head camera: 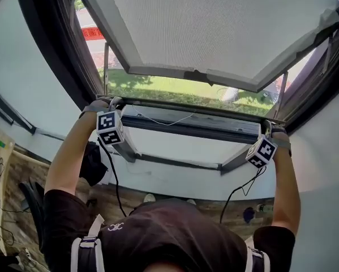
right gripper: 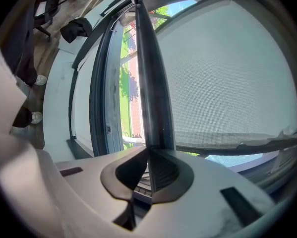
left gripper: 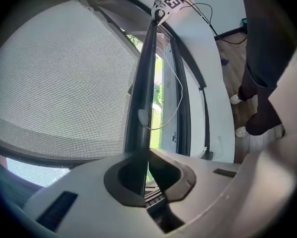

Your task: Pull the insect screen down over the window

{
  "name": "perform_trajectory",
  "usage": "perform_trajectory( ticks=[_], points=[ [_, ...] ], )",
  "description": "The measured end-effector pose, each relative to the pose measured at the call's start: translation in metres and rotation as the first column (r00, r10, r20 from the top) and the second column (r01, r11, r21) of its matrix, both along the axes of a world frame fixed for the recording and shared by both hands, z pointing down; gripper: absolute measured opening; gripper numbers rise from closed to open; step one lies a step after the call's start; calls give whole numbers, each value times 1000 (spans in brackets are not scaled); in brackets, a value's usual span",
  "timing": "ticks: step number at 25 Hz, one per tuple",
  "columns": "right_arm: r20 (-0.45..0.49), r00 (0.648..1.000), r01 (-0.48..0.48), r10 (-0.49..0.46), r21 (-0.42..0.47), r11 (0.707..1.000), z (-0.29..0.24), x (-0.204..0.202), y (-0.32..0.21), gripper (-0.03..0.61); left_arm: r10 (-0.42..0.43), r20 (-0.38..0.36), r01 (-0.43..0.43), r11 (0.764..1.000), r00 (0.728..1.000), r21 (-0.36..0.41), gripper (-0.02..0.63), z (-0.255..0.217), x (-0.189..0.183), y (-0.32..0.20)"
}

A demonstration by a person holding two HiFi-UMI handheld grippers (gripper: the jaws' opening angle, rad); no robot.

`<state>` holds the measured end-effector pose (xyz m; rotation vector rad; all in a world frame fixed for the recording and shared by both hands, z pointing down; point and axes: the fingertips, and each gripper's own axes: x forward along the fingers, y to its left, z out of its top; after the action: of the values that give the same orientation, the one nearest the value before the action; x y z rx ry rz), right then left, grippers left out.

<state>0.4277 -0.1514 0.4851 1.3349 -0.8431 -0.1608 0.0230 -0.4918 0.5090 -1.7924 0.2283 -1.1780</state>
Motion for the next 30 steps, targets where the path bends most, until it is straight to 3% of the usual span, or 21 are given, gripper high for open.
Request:
perform_trajectory(
  ticks=[7, 11, 24, 30],
  points=[
    [41, 999, -9, 12, -80, 997, 47, 4, 5, 26, 3, 60, -2, 1000, 998, -26, 25, 40, 2, 3],
    [68, 998, -13, 19, -79, 997, 67, 1, 1, 26, -14, 90, 19, 998, 996, -55, 25, 66, 1, 1],
    [94, 995, -27, 45, -176, 984, 146, 9, 1, 26, -25, 225, 38, 998, 974, -52, 25, 139, 4, -3],
    [95, 994, -39, 58, -190, 981, 161, 6, 5, 28, -47, 202, 65, 994, 978, -83, 25, 153, 0, 0]
  ],
)
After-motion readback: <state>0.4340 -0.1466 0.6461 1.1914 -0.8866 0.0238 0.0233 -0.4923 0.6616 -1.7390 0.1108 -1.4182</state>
